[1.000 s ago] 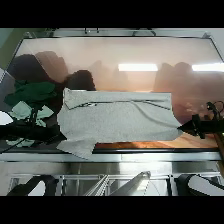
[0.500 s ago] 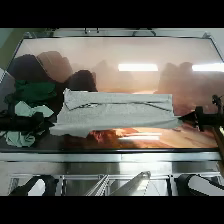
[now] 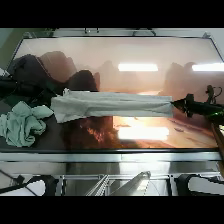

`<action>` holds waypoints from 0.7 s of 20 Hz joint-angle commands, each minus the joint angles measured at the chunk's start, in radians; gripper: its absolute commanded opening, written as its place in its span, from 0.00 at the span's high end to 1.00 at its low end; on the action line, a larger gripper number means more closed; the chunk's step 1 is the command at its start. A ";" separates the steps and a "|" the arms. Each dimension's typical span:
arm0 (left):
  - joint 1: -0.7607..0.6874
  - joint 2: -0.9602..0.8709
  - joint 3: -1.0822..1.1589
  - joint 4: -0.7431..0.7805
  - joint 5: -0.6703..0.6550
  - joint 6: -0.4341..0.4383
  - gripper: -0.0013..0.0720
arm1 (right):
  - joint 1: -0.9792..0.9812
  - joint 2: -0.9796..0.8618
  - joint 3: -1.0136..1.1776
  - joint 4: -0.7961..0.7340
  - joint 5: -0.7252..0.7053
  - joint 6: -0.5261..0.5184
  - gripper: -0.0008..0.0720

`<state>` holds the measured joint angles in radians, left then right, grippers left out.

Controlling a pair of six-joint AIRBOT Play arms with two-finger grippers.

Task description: Fold the shirts.

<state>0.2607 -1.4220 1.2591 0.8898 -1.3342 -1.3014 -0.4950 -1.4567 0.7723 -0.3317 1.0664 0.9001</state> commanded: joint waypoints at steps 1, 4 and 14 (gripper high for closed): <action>-0.034 -0.241 0.198 0.001 -0.024 0.002 0.96 | 0.051 -0.107 0.081 0.040 -0.084 -0.061 0.97; -0.036 -0.401 0.309 0.000 -0.058 0.003 0.96 | 0.074 -0.178 0.132 0.040 -0.106 -0.063 0.97; -0.035 -0.556 0.692 -0.001 -0.213 -0.020 0.00 | 0.016 -0.195 0.313 -0.377 -0.005 0.035 0.16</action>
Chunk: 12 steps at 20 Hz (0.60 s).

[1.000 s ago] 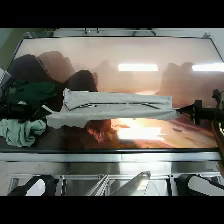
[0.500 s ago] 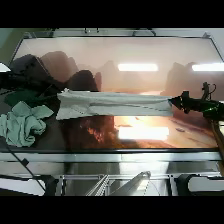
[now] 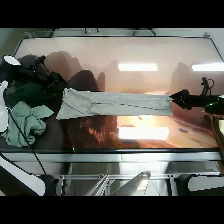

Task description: Fold the shirts.

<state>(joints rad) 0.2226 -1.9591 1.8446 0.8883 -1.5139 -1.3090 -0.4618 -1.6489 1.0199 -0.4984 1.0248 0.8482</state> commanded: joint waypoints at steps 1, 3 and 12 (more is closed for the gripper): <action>0.003 -0.019 0.142 -0.001 -0.032 -0.035 0.00 | -0.015 -0.003 0.074 -0.267 0.029 0.119 0.04; -0.011 -0.019 0.184 -0.002 -0.034 -0.077 0.01 | 0.000 -0.017 0.074 -0.278 0.035 0.147 0.04; -0.255 -0.019 -0.023 -0.085 0.043 0.003 0.98 | 0.232 -0.108 0.076 -0.212 0.030 0.148 0.97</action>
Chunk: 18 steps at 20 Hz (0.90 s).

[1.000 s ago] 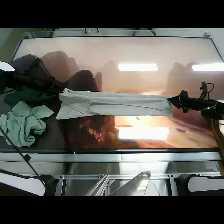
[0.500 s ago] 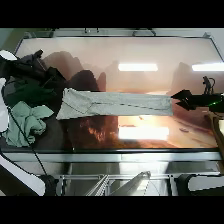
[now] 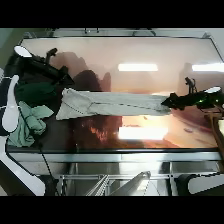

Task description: Fold the shirts.

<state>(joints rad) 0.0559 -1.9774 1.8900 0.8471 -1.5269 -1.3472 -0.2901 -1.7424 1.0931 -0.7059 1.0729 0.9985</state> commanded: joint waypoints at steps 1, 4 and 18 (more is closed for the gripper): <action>-0.133 0.000 -0.099 -0.044 0.104 0.041 0.98 | 0.062 -0.014 0.008 -0.005 -0.008 -0.002 0.97; -0.266 -0.008 -0.180 -0.047 0.252 0.040 0.98 | 0.022 -0.003 0.066 -0.008 0.109 -0.002 0.97; -0.547 -0.216 0.175 -0.198 0.261 -0.054 0.98 | -0.076 0.282 0.311 0.299 0.474 0.035 0.97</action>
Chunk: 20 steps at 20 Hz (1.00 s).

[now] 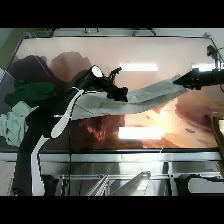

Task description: Fold the shirts.

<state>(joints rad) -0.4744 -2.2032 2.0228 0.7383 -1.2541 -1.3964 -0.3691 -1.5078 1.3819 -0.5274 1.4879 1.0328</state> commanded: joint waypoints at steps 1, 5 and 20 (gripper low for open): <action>0.000 0.039 0.043 -0.148 -0.026 0.022 0.98 | 0.014 0.061 0.022 0.154 0.063 0.001 0.97; 0.152 0.211 0.043 -0.253 -0.144 0.064 0.98 | 0.188 0.080 0.022 0.212 -0.044 0.001 0.97; 0.762 0.826 -0.470 -0.316 -0.278 0.258 0.98 | 0.965 -0.541 0.377 0.150 -0.324 0.034 0.96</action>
<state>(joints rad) 0.2214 -1.4586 1.6695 0.4271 -1.5303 -1.2015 0.5797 -1.9667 1.6997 -0.3603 0.9947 1.0573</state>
